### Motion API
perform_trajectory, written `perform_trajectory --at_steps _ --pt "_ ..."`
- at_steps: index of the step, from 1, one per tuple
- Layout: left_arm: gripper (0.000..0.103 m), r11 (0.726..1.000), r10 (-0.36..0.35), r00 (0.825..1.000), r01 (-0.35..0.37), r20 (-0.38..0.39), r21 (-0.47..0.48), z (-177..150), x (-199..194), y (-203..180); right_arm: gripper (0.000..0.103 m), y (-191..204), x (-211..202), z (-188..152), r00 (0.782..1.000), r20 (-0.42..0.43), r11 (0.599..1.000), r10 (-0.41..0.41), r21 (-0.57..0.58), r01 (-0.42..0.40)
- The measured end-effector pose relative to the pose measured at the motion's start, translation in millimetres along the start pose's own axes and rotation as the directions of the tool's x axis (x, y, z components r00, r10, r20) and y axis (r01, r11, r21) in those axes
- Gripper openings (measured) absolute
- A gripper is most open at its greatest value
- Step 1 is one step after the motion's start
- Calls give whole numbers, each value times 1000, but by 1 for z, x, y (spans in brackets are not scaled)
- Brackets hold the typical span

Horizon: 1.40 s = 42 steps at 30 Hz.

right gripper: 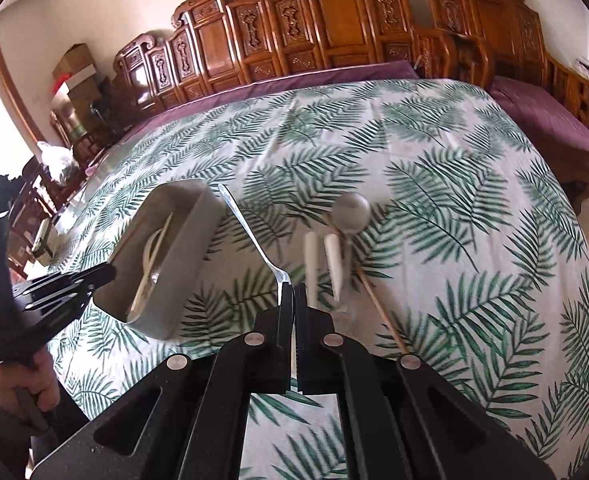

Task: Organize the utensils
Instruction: 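Lower the chopstick into the tray with the left tool and open it while the right tool holds the fork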

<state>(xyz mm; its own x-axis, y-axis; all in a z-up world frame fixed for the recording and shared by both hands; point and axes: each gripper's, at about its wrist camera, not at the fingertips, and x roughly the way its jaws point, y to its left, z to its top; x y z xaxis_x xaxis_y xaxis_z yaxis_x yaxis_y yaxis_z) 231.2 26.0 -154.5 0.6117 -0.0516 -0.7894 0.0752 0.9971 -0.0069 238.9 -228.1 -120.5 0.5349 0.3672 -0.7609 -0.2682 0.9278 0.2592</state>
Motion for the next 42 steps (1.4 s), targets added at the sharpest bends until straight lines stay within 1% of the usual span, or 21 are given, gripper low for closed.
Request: perform_trajectory --at_steps 8,15,21,25,28,29,34,36,38,42 --pt "4 1000 1 1000 -1 -6 -6 8 11 12 2 48 11 12 1000 4 998 -8 -59 8" --pt "5 1000 3 1000 -3 -2 4 16 17 18 2 80 20 19 1000 0 994 -19 -104 19" --pt "5 1000 -8 1000 8 -9 -1 24 24 24 2 87 30 21 998 -11 992 -55 -111 53" --pt "5 1000 -21 1000 21 0 -3 26 20 25 2 91 39 22 997 -26 991 -72 -115 68" --pt "10 1000 -25 1000 25 14 -13 26 13 30 2 96 46 25 996 -32 990 -81 -121 77" --pt "14 1000 -25 1000 26 17 -16 25 11 32 2 98 49 25 996 -34 989 -85 -123 80" --pt "16 1000 -14 999 15 37 -22 24 -3 44 2 111 62 28 994 -46 988 -98 -127 91" --pt "21 999 -10 999 12 47 -31 23 -9 52 2 117 69 29 993 -50 986 -107 -133 100" --pt "23 999 -6 998 8 55 -38 22 -15 59 2 123 74 29 992 -55 984 -117 -140 108" --pt "24 999 5 998 -2 64 -49 20 -23 72 2 137 86 30 987 -65 978 -146 -163 134"
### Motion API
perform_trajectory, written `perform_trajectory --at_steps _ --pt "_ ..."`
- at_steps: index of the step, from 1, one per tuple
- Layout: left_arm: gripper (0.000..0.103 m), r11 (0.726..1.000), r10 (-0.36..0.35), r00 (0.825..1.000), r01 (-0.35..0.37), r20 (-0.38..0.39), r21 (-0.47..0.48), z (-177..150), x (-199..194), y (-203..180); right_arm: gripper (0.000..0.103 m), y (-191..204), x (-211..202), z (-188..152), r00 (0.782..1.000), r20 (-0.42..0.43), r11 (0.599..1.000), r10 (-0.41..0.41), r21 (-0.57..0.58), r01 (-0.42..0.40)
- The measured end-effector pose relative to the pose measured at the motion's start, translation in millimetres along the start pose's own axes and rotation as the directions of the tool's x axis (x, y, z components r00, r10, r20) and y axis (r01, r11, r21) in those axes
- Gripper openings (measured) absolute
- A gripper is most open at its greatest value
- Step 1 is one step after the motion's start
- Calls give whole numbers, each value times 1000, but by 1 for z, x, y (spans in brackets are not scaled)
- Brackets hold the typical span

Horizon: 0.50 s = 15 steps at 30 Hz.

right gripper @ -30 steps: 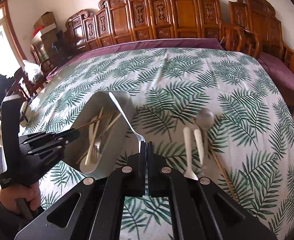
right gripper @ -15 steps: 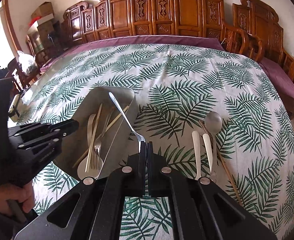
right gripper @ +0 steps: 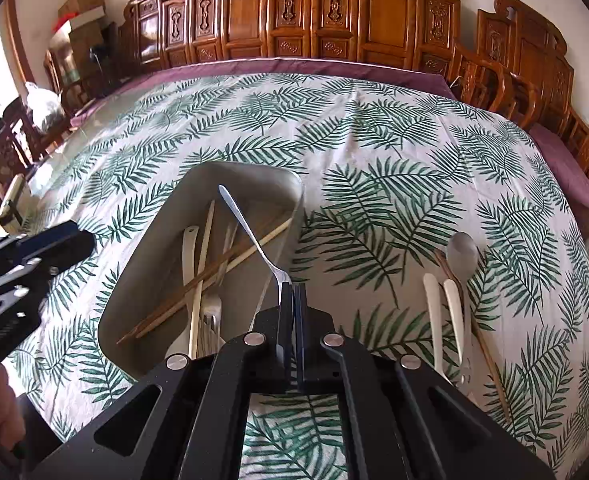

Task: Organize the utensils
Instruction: 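Lower the chopstick into the tray with the left tool and open it while the right tool holds the fork, then lower the metal fork into the grey tray with the right tool and open it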

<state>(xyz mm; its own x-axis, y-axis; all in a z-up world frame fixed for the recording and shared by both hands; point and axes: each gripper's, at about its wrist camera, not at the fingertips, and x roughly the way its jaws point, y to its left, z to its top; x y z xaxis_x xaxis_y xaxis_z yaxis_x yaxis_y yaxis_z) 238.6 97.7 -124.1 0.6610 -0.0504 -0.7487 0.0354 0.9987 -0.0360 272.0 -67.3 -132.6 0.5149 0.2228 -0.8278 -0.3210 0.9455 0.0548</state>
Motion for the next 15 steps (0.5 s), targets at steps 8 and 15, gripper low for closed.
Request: perform_trajectory --at_steps 8,15 --pt "25 1000 10 1000 -10 7 -6 -3 -8 16 2 24 10 7 999 -8 999 -39 -36 39" --pt "25 1000 16 1000 -16 12 -12 -4 -10 26 2 37 11 10 999 -3 997 -49 -60 48"
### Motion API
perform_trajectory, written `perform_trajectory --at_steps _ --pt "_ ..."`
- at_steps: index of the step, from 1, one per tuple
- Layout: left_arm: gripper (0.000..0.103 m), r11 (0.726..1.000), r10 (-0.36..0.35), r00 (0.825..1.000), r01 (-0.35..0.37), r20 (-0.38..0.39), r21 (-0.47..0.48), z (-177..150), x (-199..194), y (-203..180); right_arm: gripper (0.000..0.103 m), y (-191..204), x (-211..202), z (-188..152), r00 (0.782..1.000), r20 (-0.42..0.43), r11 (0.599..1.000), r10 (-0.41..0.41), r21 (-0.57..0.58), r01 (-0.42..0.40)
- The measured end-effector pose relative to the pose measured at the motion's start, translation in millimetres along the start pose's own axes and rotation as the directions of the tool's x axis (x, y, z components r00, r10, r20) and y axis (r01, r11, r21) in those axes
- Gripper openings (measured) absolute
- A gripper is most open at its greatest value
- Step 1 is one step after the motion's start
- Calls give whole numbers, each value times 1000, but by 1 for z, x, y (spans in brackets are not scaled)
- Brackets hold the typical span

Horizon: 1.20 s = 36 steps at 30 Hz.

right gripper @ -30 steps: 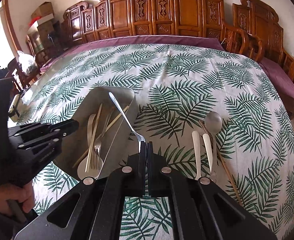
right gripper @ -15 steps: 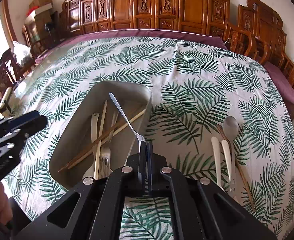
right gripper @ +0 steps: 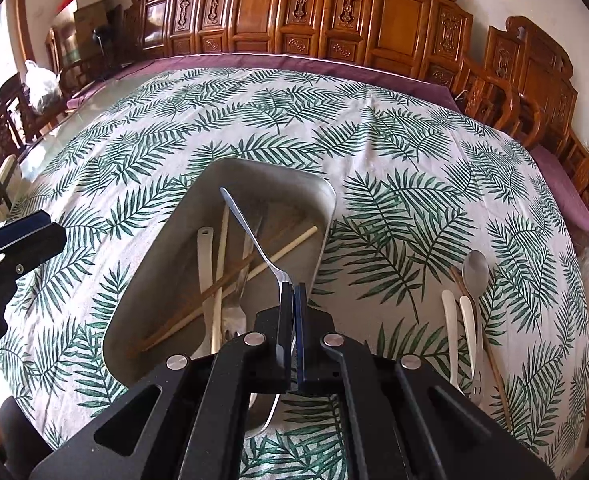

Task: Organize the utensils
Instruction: 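Lower the metal fork into the grey tray with the right tool and open it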

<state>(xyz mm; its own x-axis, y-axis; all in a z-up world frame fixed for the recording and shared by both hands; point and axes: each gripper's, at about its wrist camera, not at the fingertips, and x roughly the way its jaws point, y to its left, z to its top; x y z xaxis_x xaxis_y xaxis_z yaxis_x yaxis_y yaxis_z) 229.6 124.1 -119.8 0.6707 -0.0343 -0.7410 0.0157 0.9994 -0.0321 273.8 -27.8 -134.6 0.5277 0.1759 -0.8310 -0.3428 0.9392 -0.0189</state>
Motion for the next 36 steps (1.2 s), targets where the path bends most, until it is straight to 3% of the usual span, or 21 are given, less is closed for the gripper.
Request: perform_trajectory --at_steps 13,26,36 --pt "25 1000 9 1000 -9 -4 -6 -4 -1 7 3 12 -5 1 1000 16 1000 22 -10 -21" --pt "25 1000 13 1000 -13 -6 1 -5 -2 3 6 14 -21 -3 986 40 987 159 -1 -160" --pt "25 1000 3 1000 -3 7 7 -5 -8 -5 6 2 -49 -11 984 102 989 148 -14 -147"
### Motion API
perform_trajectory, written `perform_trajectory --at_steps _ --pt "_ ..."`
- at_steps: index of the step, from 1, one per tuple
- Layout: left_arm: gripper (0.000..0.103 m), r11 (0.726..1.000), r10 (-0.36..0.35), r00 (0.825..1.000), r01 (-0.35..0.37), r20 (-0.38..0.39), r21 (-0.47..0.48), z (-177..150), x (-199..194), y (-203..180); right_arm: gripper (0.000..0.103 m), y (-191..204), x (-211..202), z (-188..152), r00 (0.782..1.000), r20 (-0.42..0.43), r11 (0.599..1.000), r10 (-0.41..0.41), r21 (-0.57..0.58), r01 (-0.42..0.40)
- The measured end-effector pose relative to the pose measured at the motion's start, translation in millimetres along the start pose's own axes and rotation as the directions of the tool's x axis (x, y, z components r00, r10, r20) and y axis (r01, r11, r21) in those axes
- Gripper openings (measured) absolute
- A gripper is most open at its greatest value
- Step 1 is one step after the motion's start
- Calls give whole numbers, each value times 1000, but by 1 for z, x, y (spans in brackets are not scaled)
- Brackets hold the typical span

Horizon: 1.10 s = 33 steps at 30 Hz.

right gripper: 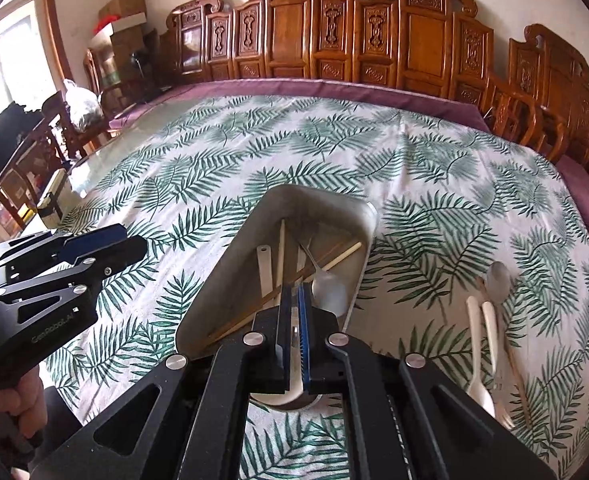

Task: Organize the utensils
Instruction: 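Lower the metal fork into the grey tray with the right tool and open it, then move both tools back toward the remaining utensils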

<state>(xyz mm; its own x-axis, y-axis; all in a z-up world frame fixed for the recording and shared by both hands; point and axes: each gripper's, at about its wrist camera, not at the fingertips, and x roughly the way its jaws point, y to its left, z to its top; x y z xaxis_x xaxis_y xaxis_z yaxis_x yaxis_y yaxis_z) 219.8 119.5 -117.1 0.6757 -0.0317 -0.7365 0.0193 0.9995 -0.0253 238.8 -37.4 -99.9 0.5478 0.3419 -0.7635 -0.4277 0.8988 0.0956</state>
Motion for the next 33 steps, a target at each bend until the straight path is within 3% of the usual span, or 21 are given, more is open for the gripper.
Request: perform_trajectory --at_steps 10,22,24,33 --pt "26 999 -19 1000 19 6 36 5 2 -31 6 -36 -27 -6 998 54 999 -43 14 42" --pt "43 991 -65 998 61 27 120 9 -3 -93 6 -99 -49 -32 992 70 993 -108 51 105" --pt "58 989 -71 997 66 32 133 9 -6 -102 6 -112 -52 -39 990 66 991 -123 59 119" --pt "85 982 -85 996 77 41 174 10 -9 -138 6 -174 -55 -72 982 28 977 -188 108 184"
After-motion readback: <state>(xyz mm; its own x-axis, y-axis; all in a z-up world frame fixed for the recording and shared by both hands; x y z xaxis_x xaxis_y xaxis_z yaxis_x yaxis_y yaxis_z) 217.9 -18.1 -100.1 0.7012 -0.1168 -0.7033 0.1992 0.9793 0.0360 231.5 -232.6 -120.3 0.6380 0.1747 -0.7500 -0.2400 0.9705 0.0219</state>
